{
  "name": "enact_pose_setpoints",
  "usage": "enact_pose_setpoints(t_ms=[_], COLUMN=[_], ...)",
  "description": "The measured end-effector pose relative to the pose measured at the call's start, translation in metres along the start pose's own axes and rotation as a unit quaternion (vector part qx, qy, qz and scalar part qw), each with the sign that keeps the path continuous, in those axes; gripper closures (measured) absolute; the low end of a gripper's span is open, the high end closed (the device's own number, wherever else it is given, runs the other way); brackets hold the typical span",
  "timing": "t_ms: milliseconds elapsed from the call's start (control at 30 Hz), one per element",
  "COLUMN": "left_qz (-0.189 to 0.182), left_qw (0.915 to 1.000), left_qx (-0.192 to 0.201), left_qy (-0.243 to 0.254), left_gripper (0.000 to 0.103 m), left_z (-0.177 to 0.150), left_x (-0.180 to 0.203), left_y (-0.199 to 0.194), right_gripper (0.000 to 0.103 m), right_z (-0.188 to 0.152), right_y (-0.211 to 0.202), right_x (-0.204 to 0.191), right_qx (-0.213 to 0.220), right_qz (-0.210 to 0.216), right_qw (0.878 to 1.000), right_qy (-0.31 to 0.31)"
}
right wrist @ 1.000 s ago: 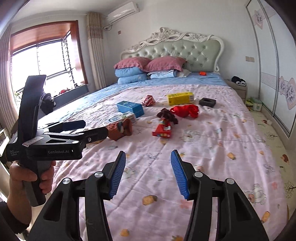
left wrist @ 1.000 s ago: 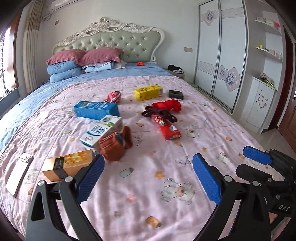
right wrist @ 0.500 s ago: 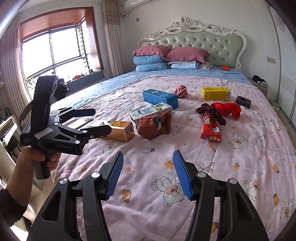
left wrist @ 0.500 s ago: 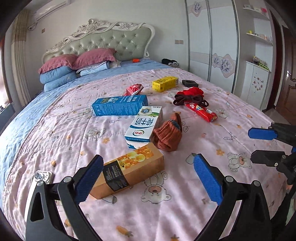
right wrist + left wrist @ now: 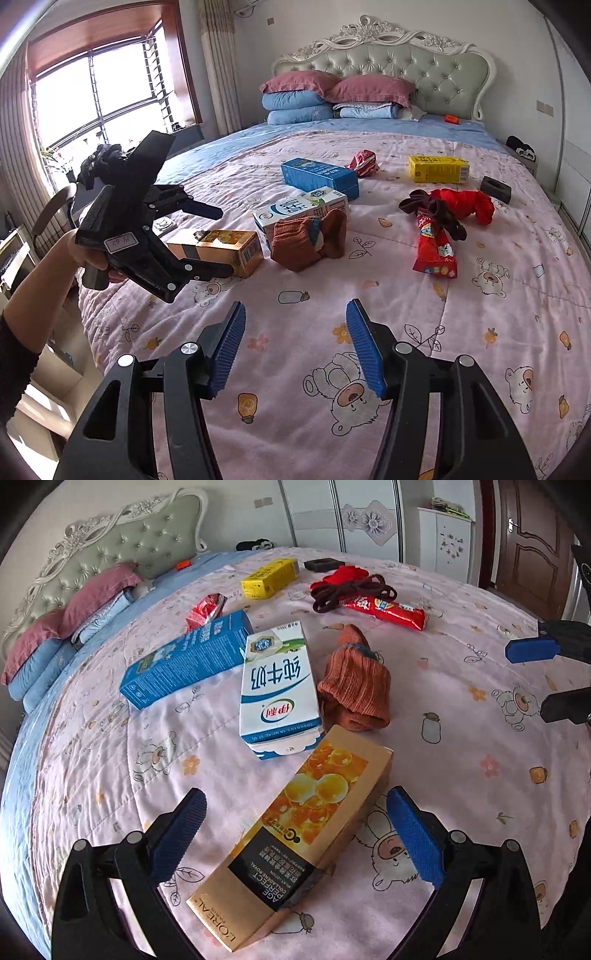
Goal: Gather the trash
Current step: 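Return to the bed and grasp the orange-gold lotion box with the left tool, then grasp the brown knit sock with the right tool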
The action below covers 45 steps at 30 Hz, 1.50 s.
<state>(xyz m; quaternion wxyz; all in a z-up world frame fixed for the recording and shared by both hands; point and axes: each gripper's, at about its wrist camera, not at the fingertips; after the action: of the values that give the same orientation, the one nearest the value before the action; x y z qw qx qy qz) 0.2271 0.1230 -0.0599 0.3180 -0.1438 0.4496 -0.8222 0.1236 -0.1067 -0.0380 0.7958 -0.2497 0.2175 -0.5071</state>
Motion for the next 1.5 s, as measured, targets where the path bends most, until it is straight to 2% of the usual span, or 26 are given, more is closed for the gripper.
enact_pose_setpoints(t_ms=[33,67,167,267,300,367,533,567,667,900,1067,1100,1200,1233,1333,1400,1500], left_qz=[-0.019,-0.039,-0.064,-0.062,-0.063,-0.058,-0.040,-0.030,-0.034,-0.006,0.022,0.033,0.048,0.047,0.050,0.052,0.062], left_qw=[0.9997,0.9990,0.9974,0.9967,0.9962,0.9944,0.9880,0.9856,0.9756,0.9600,0.9613,0.9612,0.9621,0.9629,0.9650,0.9649,0.9686], left_qx=[-0.010,-0.019,-0.011,0.007,0.014,0.035,0.084,0.096,0.128,0.164,0.171,0.168,0.157,0.154,0.153,0.169,0.159], left_qy=[-0.006,-0.013,-0.033,-0.051,-0.059,-0.081,-0.124,-0.136,-0.175,-0.227,-0.215,-0.216,-0.217,-0.216,-0.207,-0.194,-0.181], left_gripper=[0.020,0.025,0.036,0.047,0.058,0.065,0.066,0.066,0.066,0.066,0.066,0.066,0.066,0.066,0.066,0.066,0.066], left_z=[-0.002,-0.003,-0.008,-0.013,-0.015,-0.020,-0.029,-0.030,-0.033,-0.039,-0.037,-0.036,-0.034,-0.033,-0.030,-0.031,-0.026], left_x=[-0.002,-0.004,-0.006,-0.006,-0.007,-0.009,-0.008,-0.009,-0.011,-0.005,0.005,0.006,0.009,0.010,0.020,0.034,0.059], left_y=[0.005,0.009,0.012,0.009,0.008,0.005,-0.010,-0.015,-0.032,-0.053,-0.060,-0.060,-0.057,-0.056,-0.057,-0.063,-0.062], right_gripper=[0.047,0.047,0.047,0.046,0.046,0.046,0.046,0.046,0.046,0.046,0.046,0.048,0.073,0.076,0.079,0.079,0.079], right_z=[0.001,0.002,0.007,0.013,0.015,0.019,0.028,0.030,0.038,0.054,0.057,0.057,0.053,0.052,0.048,0.043,0.030], right_y=[0.002,0.003,0.007,0.012,0.015,0.019,0.033,0.036,0.051,0.084,0.099,0.103,0.113,0.112,0.095,0.077,0.047], right_x=[0.001,0.001,0.001,0.000,0.000,-0.002,-0.008,-0.010,-0.016,-0.029,-0.028,-0.028,-0.024,-0.021,-0.014,-0.008,0.005], right_qx=[-0.002,-0.004,-0.007,-0.011,-0.012,-0.014,-0.017,-0.019,-0.027,-0.045,-0.060,-0.068,-0.087,-0.087,-0.072,-0.062,-0.045], right_qz=[0.000,0.001,0.001,0.011,0.015,0.020,0.019,0.017,0.006,-0.023,-0.039,-0.037,-0.041,-0.035,-0.025,-0.015,-0.005], right_qw=[1.000,1.000,1.000,1.000,1.000,1.000,1.000,1.000,1.000,0.998,0.997,0.996,0.995,0.995,0.997,0.998,0.999], right_qy=[0.001,0.001,-0.002,0.000,0.001,0.004,0.000,-0.002,-0.010,-0.031,-0.035,-0.035,-0.035,-0.030,-0.023,-0.020,-0.015])
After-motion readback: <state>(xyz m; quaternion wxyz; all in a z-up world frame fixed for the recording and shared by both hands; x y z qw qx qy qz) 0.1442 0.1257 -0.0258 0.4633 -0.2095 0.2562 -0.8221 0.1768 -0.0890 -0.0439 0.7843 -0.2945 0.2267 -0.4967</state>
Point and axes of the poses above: each gripper's, at about its wrist camera, not at the fingertips, and y roughly the way its jaws point, x to its right, z to its top, and after that the axes turned 8 degrees about -z, right-handed
